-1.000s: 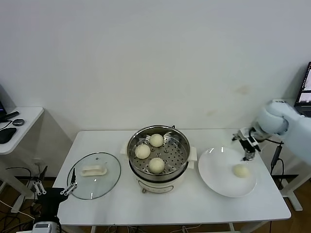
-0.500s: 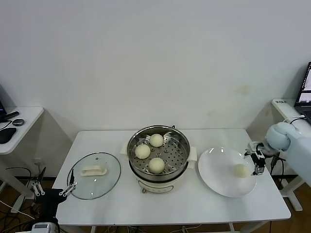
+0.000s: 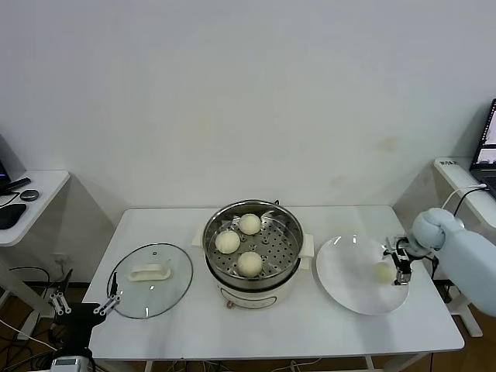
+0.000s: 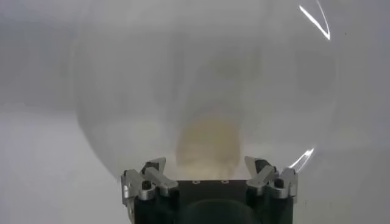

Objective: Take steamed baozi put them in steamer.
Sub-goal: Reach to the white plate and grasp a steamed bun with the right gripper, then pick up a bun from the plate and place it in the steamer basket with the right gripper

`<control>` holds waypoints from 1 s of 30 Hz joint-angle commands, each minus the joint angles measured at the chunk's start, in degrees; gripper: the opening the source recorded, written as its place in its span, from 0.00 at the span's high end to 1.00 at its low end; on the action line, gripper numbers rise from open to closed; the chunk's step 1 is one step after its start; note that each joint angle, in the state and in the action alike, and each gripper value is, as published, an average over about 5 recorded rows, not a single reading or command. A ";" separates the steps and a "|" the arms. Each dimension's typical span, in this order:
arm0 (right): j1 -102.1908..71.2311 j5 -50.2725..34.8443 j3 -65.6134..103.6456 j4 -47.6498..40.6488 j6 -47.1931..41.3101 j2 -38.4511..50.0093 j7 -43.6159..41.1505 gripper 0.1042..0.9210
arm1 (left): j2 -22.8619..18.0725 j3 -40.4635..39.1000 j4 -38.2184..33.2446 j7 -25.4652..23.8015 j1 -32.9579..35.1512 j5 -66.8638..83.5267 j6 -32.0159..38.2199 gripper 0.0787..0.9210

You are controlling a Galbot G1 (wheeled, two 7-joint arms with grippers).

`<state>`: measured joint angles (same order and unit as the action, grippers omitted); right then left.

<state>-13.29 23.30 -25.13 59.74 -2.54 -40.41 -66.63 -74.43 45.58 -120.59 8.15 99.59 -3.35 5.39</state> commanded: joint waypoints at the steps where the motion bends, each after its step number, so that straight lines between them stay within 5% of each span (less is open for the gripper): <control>1: -0.90 1.97 1.22 -2.59 -0.20 -2.70 0.80 0.12 | -0.03 0.22 -0.08 0.04 0.09 0.11 0.07 0.12; 6: -0.32 2.31 0.74 -1.92 -1.12 -2.33 -0.25 0.18 | -0.08 0.26 -0.18 0.02 0.11 0.16 0.11 0.12; 17: 4.94 -5.55 -4.73 4.61 -4.87 1.81 -2.19 0.52 | 0.19 0.61 0.17 -0.01 -0.19 0.52 0.16 0.12; 30: 45.82 -35.35 -38.44 26.94 -19.54 6.14 2.18 0.52 | 0.85 -0.01 0.11 -0.15 -1.52 0.88 -0.16 0.12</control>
<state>4.32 8.27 -40.79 72.29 -12.95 -35.52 -67.06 -73.70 45.89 -120.66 8.05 98.65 -2.55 5.36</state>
